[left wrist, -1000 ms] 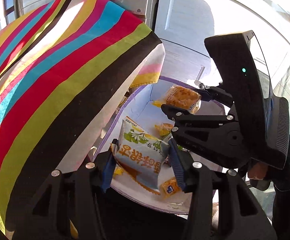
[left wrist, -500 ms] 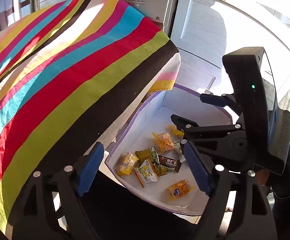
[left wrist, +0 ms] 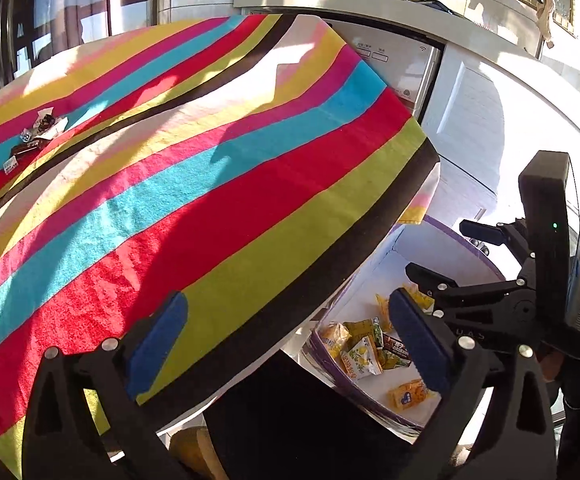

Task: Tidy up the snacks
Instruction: 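Bring both open tools back over the snack pile, then grasp the dark-wrapped snack packet with the right tool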

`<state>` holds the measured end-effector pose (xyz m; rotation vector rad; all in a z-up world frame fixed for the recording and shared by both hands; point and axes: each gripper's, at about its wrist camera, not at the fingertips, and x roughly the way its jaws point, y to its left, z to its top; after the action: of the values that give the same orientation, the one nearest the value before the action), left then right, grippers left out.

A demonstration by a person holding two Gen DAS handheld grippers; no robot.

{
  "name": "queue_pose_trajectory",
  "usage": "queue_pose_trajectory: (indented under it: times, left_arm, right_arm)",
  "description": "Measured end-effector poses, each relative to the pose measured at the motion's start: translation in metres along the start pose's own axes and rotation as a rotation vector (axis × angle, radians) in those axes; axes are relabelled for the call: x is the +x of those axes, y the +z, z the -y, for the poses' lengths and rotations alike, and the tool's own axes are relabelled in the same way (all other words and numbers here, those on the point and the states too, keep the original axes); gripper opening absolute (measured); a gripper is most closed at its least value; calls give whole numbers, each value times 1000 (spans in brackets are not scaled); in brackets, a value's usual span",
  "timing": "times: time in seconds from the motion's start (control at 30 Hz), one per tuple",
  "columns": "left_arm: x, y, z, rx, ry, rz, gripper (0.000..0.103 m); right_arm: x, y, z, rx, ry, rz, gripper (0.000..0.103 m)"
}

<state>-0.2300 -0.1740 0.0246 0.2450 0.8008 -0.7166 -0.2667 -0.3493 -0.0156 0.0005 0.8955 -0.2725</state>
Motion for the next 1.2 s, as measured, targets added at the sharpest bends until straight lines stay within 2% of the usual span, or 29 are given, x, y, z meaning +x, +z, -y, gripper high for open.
queue_pose_trajectory:
  times: [0.17,0.27,0.37,0.47,0.6,0.8,0.97,1.1,1.2]
  left_arm:
    - [-11,15,-78,-89,260,14,100]
    - [-12,20,-130,-166,358,-2,100]
    - [-5,30,-180,-218,414,-10,101]
    - [9,44,-237,-314,415,-30,101]
    - [32,66,-309,-427,462,-19,101]
    - [56,93,-391,-532,534,20,101]
    - [65,100,-423,-587,530,52,101]
    - [75,100,-435,-608,457,26,101]
    - [78,98,-437,-621,443,25,100]
  right_arm:
    - [-3,33,-26,43,121,41,86]
    - [6,53,-55,31,190,27,86]
    - [18,73,-93,-5,248,9,86]
    - [31,97,-133,-57,279,15,86]
    - [51,136,-181,-110,329,33,86]
    - [94,203,-232,-111,381,12,86]
    - [131,253,-258,-58,411,-7,86]
    - [152,287,-285,-62,418,27,86]
    - [165,314,-309,-93,418,75,86]
